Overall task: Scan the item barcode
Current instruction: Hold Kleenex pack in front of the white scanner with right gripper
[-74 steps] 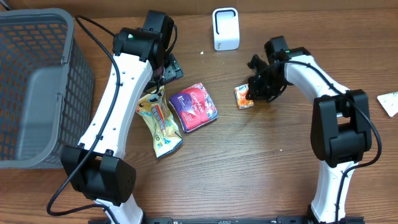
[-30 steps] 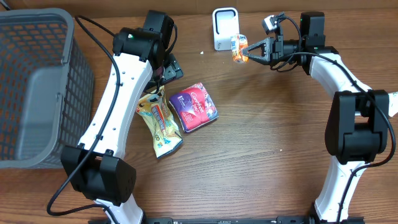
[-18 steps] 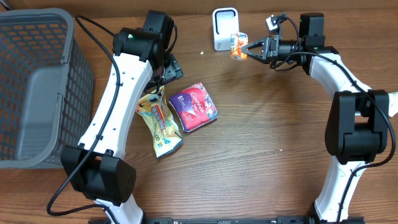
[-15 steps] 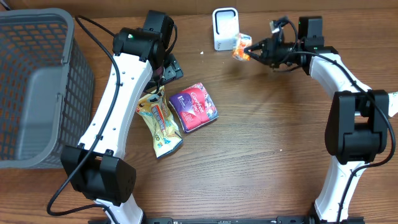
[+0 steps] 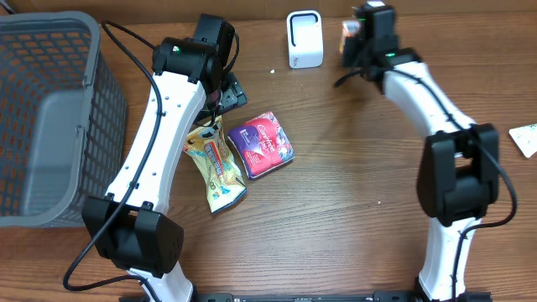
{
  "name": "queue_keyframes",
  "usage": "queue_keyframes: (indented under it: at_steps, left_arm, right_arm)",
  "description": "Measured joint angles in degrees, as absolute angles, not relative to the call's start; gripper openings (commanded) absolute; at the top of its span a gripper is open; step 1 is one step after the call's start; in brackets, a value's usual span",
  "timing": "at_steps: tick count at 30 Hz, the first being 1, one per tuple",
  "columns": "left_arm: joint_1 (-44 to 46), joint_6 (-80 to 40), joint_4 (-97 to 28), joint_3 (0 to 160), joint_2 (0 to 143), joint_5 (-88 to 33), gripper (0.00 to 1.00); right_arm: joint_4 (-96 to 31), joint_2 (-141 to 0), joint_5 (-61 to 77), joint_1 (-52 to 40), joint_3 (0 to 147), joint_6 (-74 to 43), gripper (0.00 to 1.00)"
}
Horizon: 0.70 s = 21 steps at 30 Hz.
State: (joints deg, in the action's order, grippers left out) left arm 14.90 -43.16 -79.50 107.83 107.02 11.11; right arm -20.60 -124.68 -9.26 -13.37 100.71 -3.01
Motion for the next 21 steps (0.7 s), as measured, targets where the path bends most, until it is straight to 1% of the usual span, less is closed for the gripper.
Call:
queue_keyframes:
  at_steps: [2,4,5,7,11,15,21]
  left_arm:
    - [14.9,-43.2,-79.5,107.8,107.0,11.1,1.00]
    - [14.9,-43.2,-79.5,107.8,107.0,11.1,1.00]
    - [14.9,-43.2,-79.5,107.8,107.0,11.1,1.00]
    - [14.9,-43.2,-79.5,107.8,107.0,11.1,0.99]
    - [14.9,-43.2,-79.5,107.8,107.0,11.1,1.00]
    - [14.9,-43.2,-79.5,107.8,107.0,11.1,1.00]
    - [14.9,-43.2,-79.5,107.8,107.0,11.1,1.00]
  right_arm:
    - [-16.6,-124.7,-16.5,-17.1,100.7,5.3,0.04]
    - [-12.7,-124.7,-19.9,-19.6,100.7,12.3,0.04]
    - [-9.8,-124.7,-22.1,-21.5,100.7,18.0,0.04]
    - [-6.8,-125.0,-23.3,-22.5,100.9,22.9,0.04]
    - [-5.0,-126.0,-23.8,-22.2,100.9,32.0,0.04]
    - [-5.1,-128.1,-20.8,-22.2,100.9,41.1,0.04]
    - [-3.9,-129.5,-16.8,-22.3,100.9,50.6,0.04]
